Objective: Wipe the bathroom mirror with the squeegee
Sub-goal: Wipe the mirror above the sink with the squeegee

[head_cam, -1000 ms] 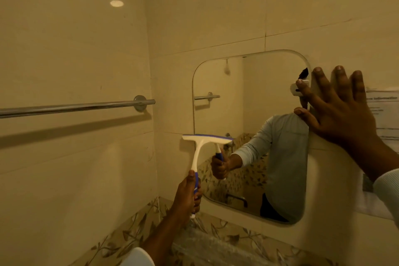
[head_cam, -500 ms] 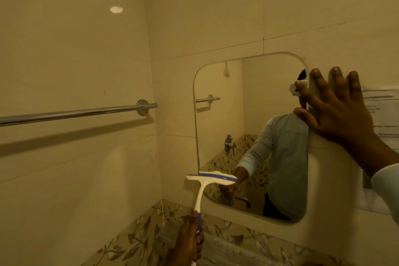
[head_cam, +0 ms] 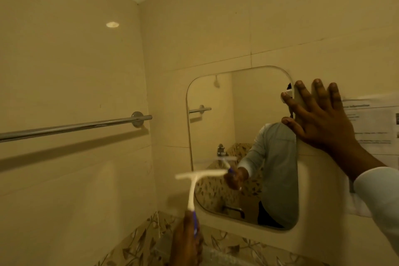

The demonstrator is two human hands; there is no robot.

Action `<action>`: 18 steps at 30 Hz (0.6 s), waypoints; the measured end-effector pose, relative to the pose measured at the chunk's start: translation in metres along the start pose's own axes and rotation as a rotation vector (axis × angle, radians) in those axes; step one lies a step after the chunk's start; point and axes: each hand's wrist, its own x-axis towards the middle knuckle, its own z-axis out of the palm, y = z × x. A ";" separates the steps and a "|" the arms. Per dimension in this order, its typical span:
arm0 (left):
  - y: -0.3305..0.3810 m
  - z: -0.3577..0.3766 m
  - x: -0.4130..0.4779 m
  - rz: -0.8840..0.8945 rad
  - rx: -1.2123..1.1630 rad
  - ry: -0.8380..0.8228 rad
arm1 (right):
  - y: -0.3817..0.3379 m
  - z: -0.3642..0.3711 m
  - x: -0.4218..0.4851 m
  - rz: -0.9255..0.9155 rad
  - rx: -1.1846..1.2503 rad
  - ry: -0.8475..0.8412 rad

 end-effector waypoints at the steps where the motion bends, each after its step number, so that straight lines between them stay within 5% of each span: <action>1: 0.011 0.008 -0.008 0.135 0.041 -0.012 | 0.000 -0.001 0.000 -0.003 -0.002 -0.006; 9: 0.190 0.131 -0.010 0.567 0.119 -0.034 | -0.001 -0.005 0.000 0.002 0.006 -0.028; 18: 0.182 0.147 0.021 0.527 0.175 -0.061 | -0.001 -0.004 -0.001 0.004 -0.005 -0.040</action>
